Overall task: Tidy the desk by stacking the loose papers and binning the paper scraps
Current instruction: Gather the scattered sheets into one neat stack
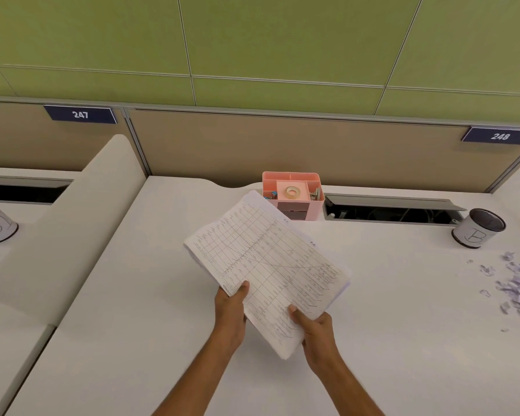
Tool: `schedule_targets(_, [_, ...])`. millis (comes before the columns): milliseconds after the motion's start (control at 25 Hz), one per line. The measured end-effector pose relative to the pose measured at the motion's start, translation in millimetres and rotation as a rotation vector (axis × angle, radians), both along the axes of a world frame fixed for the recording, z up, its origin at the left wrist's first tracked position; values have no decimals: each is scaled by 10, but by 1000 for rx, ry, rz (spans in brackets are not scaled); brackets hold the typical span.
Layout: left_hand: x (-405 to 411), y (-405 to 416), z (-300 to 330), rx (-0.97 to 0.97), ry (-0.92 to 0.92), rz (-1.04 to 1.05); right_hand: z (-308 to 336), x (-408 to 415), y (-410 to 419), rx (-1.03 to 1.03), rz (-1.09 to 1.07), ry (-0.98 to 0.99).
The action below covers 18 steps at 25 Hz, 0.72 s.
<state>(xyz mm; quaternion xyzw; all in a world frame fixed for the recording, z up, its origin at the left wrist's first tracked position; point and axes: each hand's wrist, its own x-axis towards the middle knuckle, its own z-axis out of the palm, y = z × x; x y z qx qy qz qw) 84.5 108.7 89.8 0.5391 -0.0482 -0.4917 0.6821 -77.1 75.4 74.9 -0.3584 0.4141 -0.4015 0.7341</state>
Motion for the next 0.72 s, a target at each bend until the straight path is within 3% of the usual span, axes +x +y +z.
schedule_targets(160, [361,57,15,-7,-51,8,75,-70,-195,37,-10,-108])
schedule_targets(280, [775,165,-28,-6,-85,-75,153,-120,-479,43,32,62])
schedule_targets(440, [1242,286,-99,58,-127,-218,271,141,-686,-88,489,321])
schedule_targets(520, [1455,327,-126,78,-146,-272,262,391,-701,-138,615,395])
schedule_targets(720, [1949,385,-101,132,-210,-328,-16,1011,-588,-166,554,445])
